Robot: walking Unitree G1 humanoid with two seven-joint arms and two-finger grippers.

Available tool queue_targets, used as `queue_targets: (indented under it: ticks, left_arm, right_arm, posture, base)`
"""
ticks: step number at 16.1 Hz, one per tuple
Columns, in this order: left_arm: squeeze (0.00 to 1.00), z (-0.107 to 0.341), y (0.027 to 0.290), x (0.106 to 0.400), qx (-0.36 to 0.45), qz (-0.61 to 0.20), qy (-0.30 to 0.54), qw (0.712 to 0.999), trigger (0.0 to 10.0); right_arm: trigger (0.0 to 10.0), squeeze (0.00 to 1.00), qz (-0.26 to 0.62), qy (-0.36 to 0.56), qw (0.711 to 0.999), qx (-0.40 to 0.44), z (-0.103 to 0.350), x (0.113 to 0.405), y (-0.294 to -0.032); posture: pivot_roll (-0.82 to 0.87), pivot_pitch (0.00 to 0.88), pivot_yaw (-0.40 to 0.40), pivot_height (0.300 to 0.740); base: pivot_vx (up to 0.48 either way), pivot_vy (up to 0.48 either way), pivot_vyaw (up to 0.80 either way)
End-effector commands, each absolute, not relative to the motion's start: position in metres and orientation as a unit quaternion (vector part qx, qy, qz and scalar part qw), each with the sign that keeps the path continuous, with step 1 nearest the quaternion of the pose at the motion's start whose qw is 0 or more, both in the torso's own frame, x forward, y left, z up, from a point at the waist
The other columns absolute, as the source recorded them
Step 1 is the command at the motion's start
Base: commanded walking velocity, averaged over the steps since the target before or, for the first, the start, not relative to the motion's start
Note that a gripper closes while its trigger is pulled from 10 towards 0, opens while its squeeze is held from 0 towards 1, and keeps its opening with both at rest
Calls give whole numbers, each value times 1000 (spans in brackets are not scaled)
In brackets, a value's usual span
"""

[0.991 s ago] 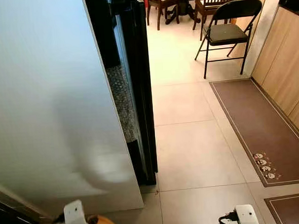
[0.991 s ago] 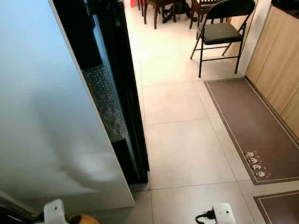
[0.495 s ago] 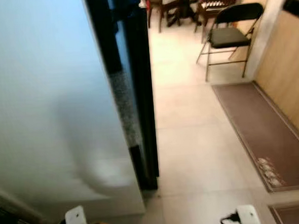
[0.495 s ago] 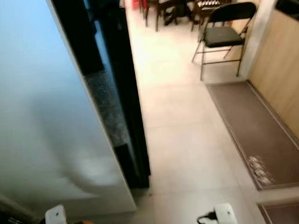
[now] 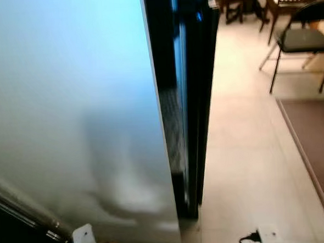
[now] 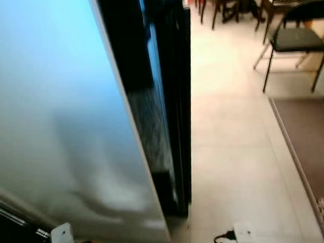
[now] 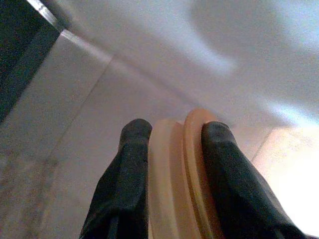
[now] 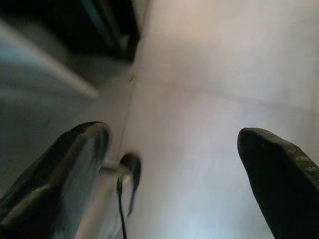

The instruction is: Restocking fridge

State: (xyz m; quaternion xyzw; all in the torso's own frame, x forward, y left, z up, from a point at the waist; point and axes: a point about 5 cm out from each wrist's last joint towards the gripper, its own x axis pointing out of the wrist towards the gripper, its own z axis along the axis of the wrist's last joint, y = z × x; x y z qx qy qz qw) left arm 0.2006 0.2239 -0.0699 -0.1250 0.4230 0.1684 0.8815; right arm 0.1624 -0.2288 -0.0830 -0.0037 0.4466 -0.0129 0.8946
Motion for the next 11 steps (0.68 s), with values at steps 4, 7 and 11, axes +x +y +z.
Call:
queue_targets:
  ticks: [4, 7, 11]
  left_arm:
    - [0, -71, 232, 194, -109, 175, 432, 878, 10000]
    - [0, -72, 233, 192, -100, 172, 436, 878, 10000]
    - [0, -73, 232, 191, -87, 163, 439, 879, 10000]
  right_arm:
    - [10000, 0, -24, 419, 908, 5, -80, 167, -225]
    - [10000, 0, -34, 390, 920, -12, -77, 169, -227]
    - [10000, 0, -50, 329, 943, 0, -70, 170, -227]
  posture:
    - [-32, 0, 53, 740]
    - [-42, 0, 62, 740]
    - [-61, 0, 64, 740]
  base:
    - [0, 0, 0]
    - [0, 0, 0]
    - [0, 0, 0]
